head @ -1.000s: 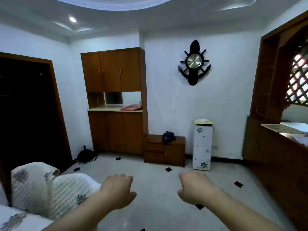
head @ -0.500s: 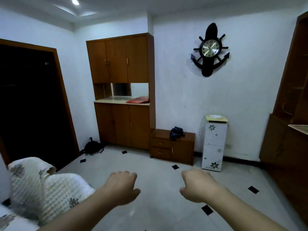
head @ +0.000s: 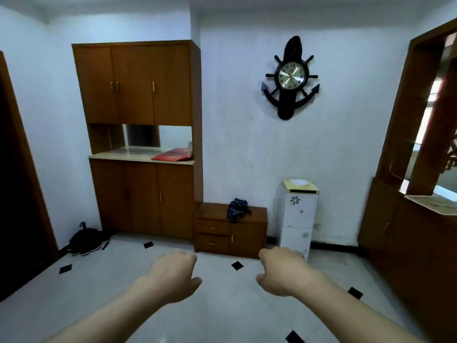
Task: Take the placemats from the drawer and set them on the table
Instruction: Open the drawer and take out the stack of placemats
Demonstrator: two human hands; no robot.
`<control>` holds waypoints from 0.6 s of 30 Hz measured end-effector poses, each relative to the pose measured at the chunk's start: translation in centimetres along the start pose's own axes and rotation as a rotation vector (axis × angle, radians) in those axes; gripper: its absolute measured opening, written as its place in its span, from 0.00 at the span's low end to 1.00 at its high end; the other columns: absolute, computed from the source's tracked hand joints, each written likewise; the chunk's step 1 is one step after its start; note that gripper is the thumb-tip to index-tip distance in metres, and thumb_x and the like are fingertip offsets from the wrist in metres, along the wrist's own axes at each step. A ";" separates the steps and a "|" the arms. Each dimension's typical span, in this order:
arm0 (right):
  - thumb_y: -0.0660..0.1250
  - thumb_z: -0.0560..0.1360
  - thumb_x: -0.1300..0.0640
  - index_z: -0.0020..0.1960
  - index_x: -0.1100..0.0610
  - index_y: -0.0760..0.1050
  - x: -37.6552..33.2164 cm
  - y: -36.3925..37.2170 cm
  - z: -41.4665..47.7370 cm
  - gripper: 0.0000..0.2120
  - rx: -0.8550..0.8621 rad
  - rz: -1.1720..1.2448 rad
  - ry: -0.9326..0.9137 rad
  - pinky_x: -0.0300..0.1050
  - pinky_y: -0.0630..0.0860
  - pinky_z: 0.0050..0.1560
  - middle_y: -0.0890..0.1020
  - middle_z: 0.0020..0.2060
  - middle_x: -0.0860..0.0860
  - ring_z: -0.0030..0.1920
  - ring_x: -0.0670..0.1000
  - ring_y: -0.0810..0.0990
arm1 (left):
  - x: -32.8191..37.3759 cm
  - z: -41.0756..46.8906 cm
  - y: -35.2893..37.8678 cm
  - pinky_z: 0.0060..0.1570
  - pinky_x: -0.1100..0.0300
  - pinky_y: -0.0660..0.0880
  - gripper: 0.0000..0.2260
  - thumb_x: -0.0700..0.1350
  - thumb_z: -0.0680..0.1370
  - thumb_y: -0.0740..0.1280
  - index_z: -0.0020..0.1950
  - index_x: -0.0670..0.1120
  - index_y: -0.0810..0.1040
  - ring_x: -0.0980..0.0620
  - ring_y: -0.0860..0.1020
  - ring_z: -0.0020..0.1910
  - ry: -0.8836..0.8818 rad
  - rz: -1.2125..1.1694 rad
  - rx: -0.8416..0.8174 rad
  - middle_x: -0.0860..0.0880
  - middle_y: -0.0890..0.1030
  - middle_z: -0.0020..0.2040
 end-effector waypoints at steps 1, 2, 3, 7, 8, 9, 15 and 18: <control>0.61 0.76 0.46 0.49 0.52 0.67 0.1 -0.2 1.6 0.10 -0.007 0.009 0.006 0.52 0.68 0.49 0.77 0.52 0.54 0.53 0.58 0.75 | -0.5 1.6 -0.3 0.46 0.55 0.72 0.15 0.60 0.78 0.63 0.54 0.50 0.72 0.49 0.72 0.43 0.008 -0.003 0.012 0.49 0.76 0.49; 0.60 0.76 0.46 0.48 0.52 0.67 0.3 -0.2 3.3 0.09 -0.014 0.017 0.008 0.52 0.68 0.49 0.77 0.51 0.54 0.52 0.58 0.76 | -1.0 3.2 -0.5 0.45 0.55 0.72 0.14 0.60 0.77 0.63 0.52 0.50 0.71 0.49 0.72 0.42 0.013 -0.001 0.020 0.49 0.76 0.48; 0.61 0.76 0.46 0.48 0.51 0.67 0.5 -0.3 4.9 0.09 -0.019 0.021 0.007 0.52 0.68 0.48 0.77 0.51 0.54 0.52 0.58 0.76 | -1.4 4.9 -0.5 0.44 0.55 0.72 0.14 0.60 0.77 0.63 0.51 0.50 0.71 0.49 0.72 0.42 0.017 -0.003 0.024 0.49 0.75 0.47; 0.61 0.76 0.46 0.48 0.51 0.68 1.6 0.2 11.8 0.09 -0.030 0.026 -0.004 0.51 0.68 0.48 0.77 0.49 0.53 0.51 0.57 0.76 | -2.4 11.4 0.3 0.44 0.56 0.72 0.15 0.60 0.77 0.63 0.54 0.49 0.73 0.50 0.73 0.44 0.036 -0.011 0.017 0.49 0.78 0.50; 0.61 0.76 0.46 0.48 0.51 0.68 2.0 0.6 13.7 0.09 -0.033 0.031 -0.009 0.50 0.68 0.47 0.76 0.48 0.52 0.50 0.56 0.75 | -2.8 13.2 0.6 0.46 0.55 0.73 0.16 0.60 0.77 0.63 0.55 0.49 0.73 0.50 0.74 0.45 0.028 -0.010 0.015 0.49 0.78 0.50; 0.61 0.76 0.46 0.48 0.51 0.68 2.4 1.0 15.9 0.09 -0.039 0.035 -0.019 0.50 0.69 0.47 0.75 0.46 0.52 0.50 0.56 0.75 | -3.1 15.2 0.9 0.47 0.54 0.73 0.16 0.60 0.77 0.63 0.55 0.49 0.73 0.49 0.75 0.46 0.024 -0.007 0.012 0.49 0.79 0.51; 0.60 0.75 0.47 0.44 0.49 0.68 5.3 2.6 29.5 0.06 -0.066 0.068 -0.094 0.47 0.67 0.42 0.72 0.39 0.47 0.43 0.52 0.73 | -5.4 26.5 2.3 0.47 0.53 0.74 0.16 0.61 0.77 0.63 0.54 0.50 0.73 0.48 0.76 0.46 -0.051 0.015 -0.010 0.48 0.79 0.50; 0.61 0.74 0.47 0.39 0.47 0.64 6.6 2.7 36.5 0.08 -0.087 0.077 -0.129 0.46 0.65 0.38 0.71 0.38 0.47 0.41 0.52 0.72 | -7.2 32.4 2.8 0.47 0.52 0.72 0.17 0.61 0.77 0.62 0.55 0.49 0.73 0.47 0.76 0.48 -0.094 0.048 -0.036 0.48 0.79 0.51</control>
Point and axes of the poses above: each hand's wrist, its own z-axis towards the middle knuckle, its own y-axis out of the palm, x = y × z, the point moved 8 cm from there along z, towards the middle knuckle
